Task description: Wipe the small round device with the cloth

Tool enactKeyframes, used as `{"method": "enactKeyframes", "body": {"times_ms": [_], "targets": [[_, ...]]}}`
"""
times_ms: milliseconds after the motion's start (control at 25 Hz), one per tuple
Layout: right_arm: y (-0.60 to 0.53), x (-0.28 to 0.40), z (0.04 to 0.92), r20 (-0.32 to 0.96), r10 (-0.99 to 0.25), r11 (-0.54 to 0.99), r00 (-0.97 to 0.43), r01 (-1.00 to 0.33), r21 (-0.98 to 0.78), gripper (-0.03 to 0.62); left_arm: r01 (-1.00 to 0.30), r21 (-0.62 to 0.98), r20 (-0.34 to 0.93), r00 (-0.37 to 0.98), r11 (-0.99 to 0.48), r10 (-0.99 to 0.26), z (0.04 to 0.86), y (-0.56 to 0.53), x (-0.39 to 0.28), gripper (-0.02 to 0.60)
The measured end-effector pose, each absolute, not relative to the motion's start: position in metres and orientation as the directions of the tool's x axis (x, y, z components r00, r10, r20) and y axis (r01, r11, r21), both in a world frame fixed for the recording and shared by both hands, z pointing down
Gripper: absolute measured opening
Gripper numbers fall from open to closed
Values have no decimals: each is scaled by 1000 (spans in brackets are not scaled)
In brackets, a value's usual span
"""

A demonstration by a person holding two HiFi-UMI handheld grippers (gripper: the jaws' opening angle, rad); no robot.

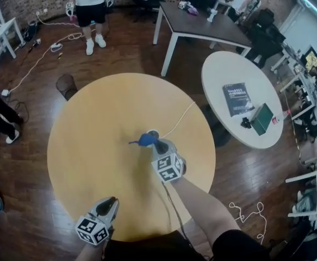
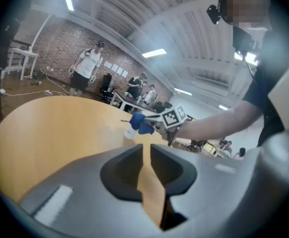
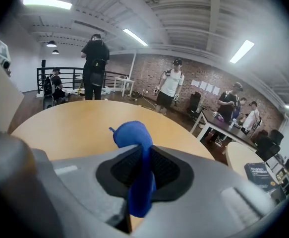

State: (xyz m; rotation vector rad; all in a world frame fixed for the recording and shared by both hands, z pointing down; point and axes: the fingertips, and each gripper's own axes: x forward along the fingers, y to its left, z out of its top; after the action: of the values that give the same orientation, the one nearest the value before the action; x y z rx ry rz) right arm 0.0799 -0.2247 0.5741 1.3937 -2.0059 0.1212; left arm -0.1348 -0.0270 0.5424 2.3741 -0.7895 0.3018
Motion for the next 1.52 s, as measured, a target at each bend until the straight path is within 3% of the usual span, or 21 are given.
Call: {"method": "enactKeyframes", "body": {"times_ms": [240, 800, 1520], "targets": [[-246, 70, 604, 617, -773, 401, -146, -866, 298, 48, -550, 481, 351, 834, -683, -426, 557, -54, -140, 52], [-253, 95, 582, 610, -788, 256, -83, -945, 202, 48, -503, 520, 346, 863, -690, -367, 554, -85, -140, 52], [-251, 162, 581, 523, -850, 127, -66, -989, 81, 48, -627, 465, 419, 778, -625, -468, 537, -43, -125, 52]]}}
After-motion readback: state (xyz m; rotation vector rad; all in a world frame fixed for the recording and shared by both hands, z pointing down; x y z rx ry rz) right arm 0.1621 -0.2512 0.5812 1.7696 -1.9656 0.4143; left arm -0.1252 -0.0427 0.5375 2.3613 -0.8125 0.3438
